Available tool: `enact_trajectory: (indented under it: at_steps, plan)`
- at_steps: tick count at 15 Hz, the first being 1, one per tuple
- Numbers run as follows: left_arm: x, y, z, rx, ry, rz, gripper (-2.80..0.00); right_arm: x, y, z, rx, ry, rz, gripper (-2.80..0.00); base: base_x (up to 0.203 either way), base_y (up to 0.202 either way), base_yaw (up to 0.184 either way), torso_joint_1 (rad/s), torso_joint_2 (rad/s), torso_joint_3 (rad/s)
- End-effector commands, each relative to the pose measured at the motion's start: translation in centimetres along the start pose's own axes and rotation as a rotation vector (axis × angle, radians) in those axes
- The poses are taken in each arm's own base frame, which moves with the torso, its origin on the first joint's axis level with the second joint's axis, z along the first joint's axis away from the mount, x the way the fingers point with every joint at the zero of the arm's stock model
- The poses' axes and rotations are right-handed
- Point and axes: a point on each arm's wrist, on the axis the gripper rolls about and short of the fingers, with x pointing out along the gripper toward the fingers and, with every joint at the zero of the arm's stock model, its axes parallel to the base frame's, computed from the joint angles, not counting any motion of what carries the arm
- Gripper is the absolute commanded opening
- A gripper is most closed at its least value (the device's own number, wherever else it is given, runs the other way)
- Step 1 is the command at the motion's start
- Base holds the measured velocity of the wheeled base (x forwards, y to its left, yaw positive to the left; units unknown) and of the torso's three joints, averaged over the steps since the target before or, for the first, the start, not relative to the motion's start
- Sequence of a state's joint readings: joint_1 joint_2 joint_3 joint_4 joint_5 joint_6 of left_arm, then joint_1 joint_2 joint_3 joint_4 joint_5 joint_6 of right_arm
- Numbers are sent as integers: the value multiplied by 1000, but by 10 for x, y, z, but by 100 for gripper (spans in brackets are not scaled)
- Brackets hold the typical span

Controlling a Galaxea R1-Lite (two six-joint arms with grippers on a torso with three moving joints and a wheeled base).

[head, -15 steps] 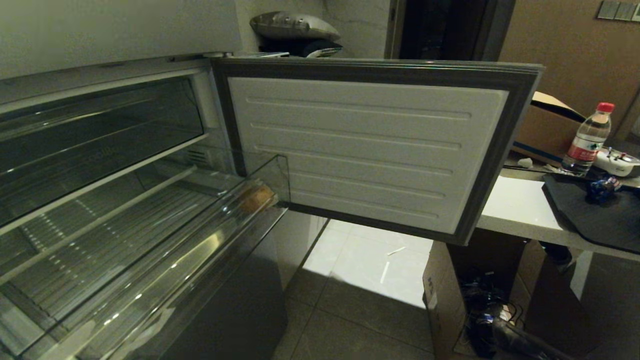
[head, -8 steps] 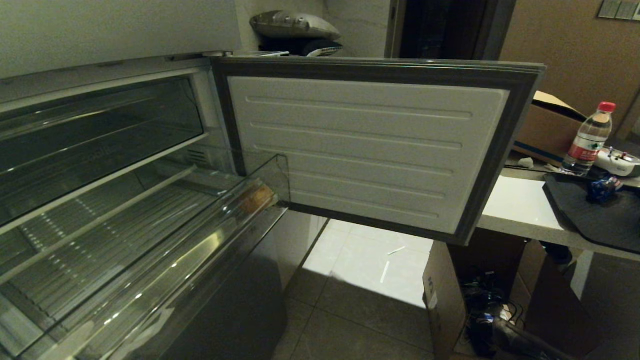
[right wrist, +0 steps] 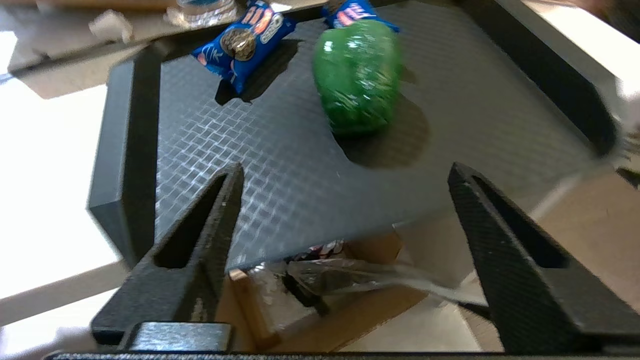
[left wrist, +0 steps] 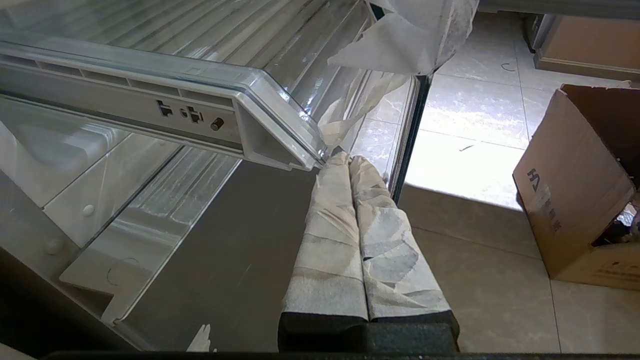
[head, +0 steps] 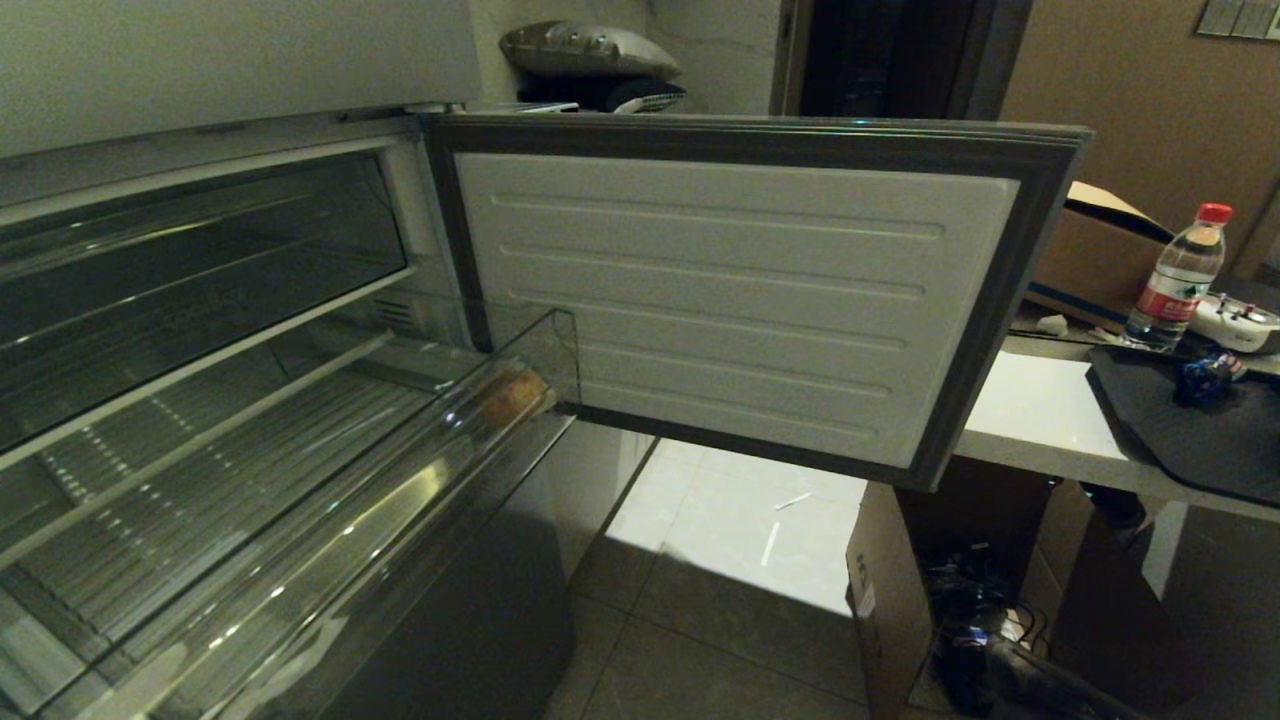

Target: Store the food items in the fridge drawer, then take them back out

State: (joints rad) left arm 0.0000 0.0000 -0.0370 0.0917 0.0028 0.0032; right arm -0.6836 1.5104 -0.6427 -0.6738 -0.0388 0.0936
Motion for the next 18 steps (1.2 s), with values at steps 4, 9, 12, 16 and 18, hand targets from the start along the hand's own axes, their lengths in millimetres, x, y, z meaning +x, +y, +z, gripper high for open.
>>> enact_trajectory:
  at_steps: [4, 9, 12, 16, 18]
  plan:
    - [0, 0, 0, 0, 1, 0, -280, 58, 3, -12, -112, 75, 33, 0, 0, 0, 0, 0, 0, 0]
    - [0, 0, 0, 0, 1, 0, -280, 100, 4, -11, -145, 77, 30, 0, 0, 0, 0, 0, 0, 0]
    - [0, 0, 0, 0, 1, 0, -280, 119, 5, -11, -156, 74, 34, 0, 0, 0, 0, 0, 0, 0]
    - [0, 0, 0, 0, 1, 0, -280, 135, 5, -9, -161, 59, 23, 0, 0, 0, 0, 0, 0, 0]
    - [0, 0, 0, 0, 1, 0, -280, 137, 4, -10, -162, 64, 18, 0, 0, 0, 0, 0, 0, 0]
